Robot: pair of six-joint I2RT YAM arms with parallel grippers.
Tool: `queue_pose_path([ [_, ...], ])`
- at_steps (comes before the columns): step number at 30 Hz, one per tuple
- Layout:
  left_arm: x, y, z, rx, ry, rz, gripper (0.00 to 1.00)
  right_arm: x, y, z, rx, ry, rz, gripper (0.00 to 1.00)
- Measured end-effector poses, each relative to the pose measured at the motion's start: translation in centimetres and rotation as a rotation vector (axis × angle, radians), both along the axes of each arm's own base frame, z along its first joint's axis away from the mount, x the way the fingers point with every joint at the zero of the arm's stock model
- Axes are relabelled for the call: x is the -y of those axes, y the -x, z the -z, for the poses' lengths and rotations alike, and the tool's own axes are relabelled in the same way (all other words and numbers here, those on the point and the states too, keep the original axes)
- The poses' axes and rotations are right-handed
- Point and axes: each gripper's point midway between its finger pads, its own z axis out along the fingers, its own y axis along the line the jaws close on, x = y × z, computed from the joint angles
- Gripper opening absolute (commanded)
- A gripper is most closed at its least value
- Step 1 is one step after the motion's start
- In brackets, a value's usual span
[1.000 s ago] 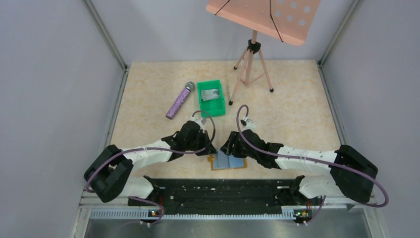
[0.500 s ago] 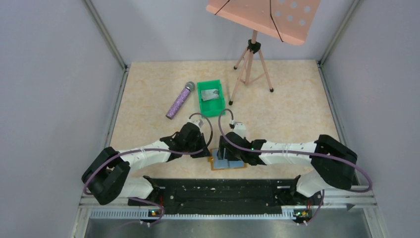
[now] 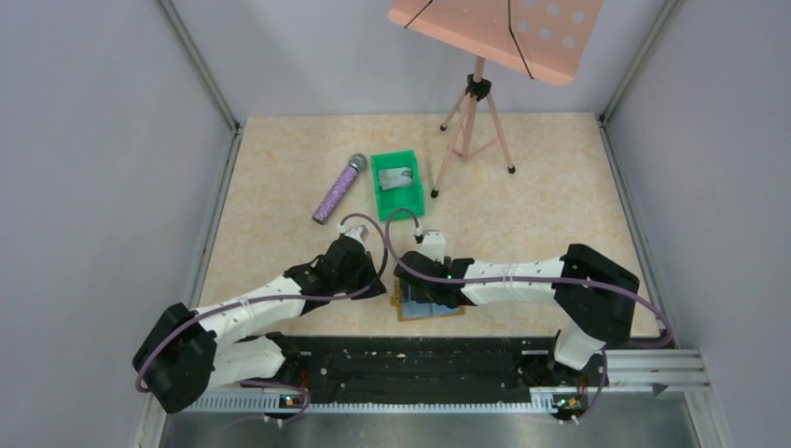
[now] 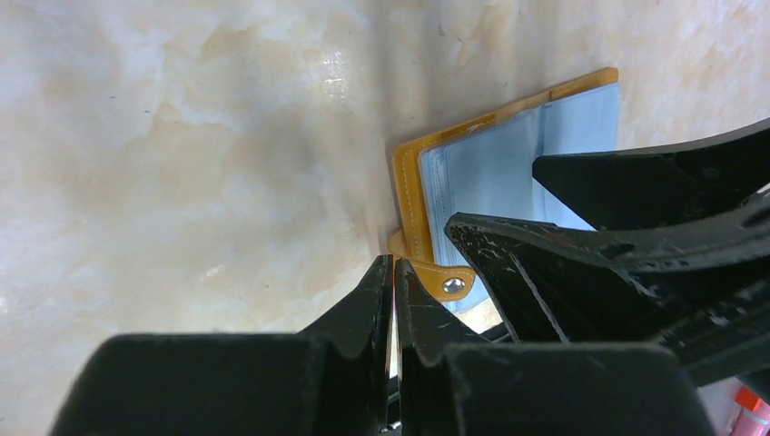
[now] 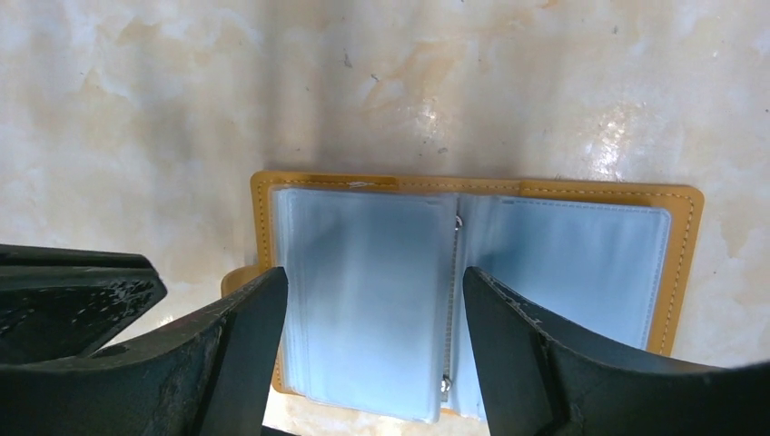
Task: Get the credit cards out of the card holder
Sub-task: Remove the credit card from the card holder.
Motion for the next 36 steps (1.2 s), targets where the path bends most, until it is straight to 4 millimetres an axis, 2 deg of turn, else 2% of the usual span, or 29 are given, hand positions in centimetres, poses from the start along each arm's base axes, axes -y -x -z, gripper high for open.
queue_pose_path([
  [5, -0.8, -0.2, -0.8, 0.038, 0.005, -0.031, 0.08, -0.3, -0.2, 0.2, 0.008, 0.033, 0.002, 0.68],
  [13, -1.6, -0.1, -0.9, 0.043, -0.002, -0.058, 0.08, 0.0, -0.4, 0.4, 0.019, 0.070, 0.011, 0.61],
  [26, -1.6, 0.0, -1.0, 0.041, 0.008, -0.062, 0.08, -0.5, -0.6, 0.5, 0.027, 0.103, 0.010, 0.67],
  [36, -1.6, 0.1, -0.9, 0.038, 0.005, -0.062, 0.08, -0.2, -0.7, 0.6, 0.046, 0.143, 0.016, 0.55],
])
